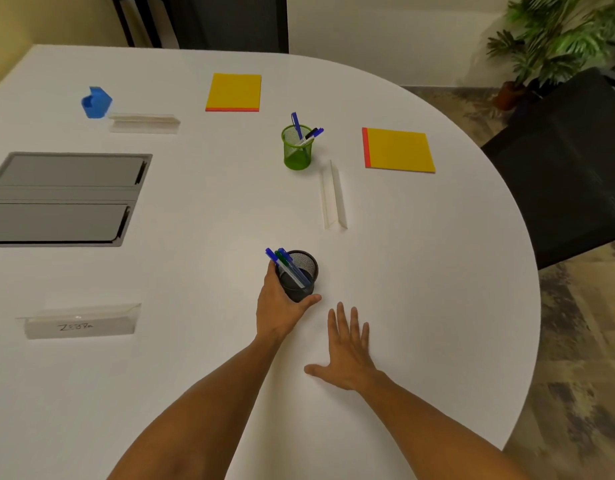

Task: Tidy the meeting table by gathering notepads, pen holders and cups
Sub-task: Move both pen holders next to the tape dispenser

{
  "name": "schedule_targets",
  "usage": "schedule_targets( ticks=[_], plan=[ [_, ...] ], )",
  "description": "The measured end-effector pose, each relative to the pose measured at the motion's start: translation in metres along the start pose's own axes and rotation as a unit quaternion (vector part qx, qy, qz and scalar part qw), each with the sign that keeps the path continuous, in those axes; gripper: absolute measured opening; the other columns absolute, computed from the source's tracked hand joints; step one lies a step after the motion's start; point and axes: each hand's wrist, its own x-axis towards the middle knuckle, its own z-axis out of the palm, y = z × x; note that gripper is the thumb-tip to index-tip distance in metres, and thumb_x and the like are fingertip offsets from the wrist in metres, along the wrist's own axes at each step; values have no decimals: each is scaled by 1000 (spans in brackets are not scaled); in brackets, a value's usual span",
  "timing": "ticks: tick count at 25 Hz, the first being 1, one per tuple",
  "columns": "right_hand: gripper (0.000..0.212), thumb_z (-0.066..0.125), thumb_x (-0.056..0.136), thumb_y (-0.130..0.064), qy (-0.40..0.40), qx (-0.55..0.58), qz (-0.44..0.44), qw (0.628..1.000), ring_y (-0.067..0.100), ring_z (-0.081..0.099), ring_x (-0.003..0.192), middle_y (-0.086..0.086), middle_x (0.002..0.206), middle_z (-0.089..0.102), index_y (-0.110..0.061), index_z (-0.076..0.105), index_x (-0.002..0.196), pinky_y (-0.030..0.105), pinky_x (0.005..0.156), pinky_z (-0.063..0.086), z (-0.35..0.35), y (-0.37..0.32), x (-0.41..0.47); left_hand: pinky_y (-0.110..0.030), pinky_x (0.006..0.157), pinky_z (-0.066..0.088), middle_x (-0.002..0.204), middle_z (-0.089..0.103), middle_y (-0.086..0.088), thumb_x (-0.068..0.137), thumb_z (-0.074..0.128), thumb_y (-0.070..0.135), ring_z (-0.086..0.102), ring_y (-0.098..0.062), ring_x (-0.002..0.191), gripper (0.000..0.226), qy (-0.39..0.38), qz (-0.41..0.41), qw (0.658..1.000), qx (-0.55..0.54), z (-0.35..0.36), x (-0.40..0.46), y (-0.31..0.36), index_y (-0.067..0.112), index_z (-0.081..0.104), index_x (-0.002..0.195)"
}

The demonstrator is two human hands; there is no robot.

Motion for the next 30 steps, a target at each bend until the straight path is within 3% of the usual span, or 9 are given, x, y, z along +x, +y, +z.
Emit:
schedule_targets(
  ticks=[6, 13, 19, 22, 25, 28, 30],
  plan=[
    [134, 44, 67, -93, -15, -6, 5, 1000, 36, -36, 144, 7, 157, -39, -17, -23, 154, 59, 114, -15, 3, 2, 5, -25, 94, 48, 140, 53, 6, 70, 84, 52, 53, -15, 125, 91, 26, 7, 999, -35, 8, 6, 4, 25, 37, 143],
    [135, 16, 50, -100, -49, -9, -18, 999, 35, -45, 137, 7, 152, -47, -16, -41, 140, 60, 112, -21, 1, 10, 9, -22, 94, 45, 141, 52, 5, 72, 82, 50, 52, -12, 125, 90, 1, 31, 999, -15, -14, -13, 3, 24, 36, 145],
    [131, 41, 71, -91, -41, -3, -9, 999, 37, -43, 139, 9, 152, -46, -16, -32, 150, 61, 115, -18, -2, 4, 4, -16, 93, 41, 140, 53, 8, 73, 83, 47, 45, 1, 116, 87, 3, 41, 999, -3, -46, -48, -4, 25, 38, 144],
    [121, 47, 76, -85, -14, 60, -17, 998, 39, -30, 146, 8, 162, -30, -24, -21, 156, 59, 117, -10, -12, -18, 3, -3, 86, 38, 133, 52, 15, 72, 83, 47, 45, 3, 114, 87, 13, 42, 999, -3, -64, -61, -11, 27, 38, 144],
    [115, 64, 76, -75, 20, 204, -111, 973, 19, -4, 154, -8, 167, 0, -33, -5, 158, 44, 124, 9, -27, -50, -2, 5, 76, 38, 127, 52, 22, 70, 84, 47, 49, 4, 111, 84, 23, 49, 999, -5, -81, -70, -18, 30, 42, 140],
    [94, 81, 75, -52, 43, 318, -184, 929, -15, 30, 133, -37, 142, 30, -57, 16, 143, 18, 110, 33, -46, -93, -12, 2, 82, 41, 125, 56, 21, 69, 86, 45, 55, 6, 108, 81, 40, 55, 997, -20, -100, -76, -26, 32, 45, 137],
    [88, 85, 74, -42, 54, 366, -202, 907, -16, 41, 126, -40, 133, 40, -60, 26, 137, 9, 100, 40, -52, -119, -15, 0, 84, 42, 126, 57, 21, 68, 86, 46, 54, 9, 110, 82, 56, 53, 997, -29, -115, -80, -33, 32, 45, 138]
  ],
)
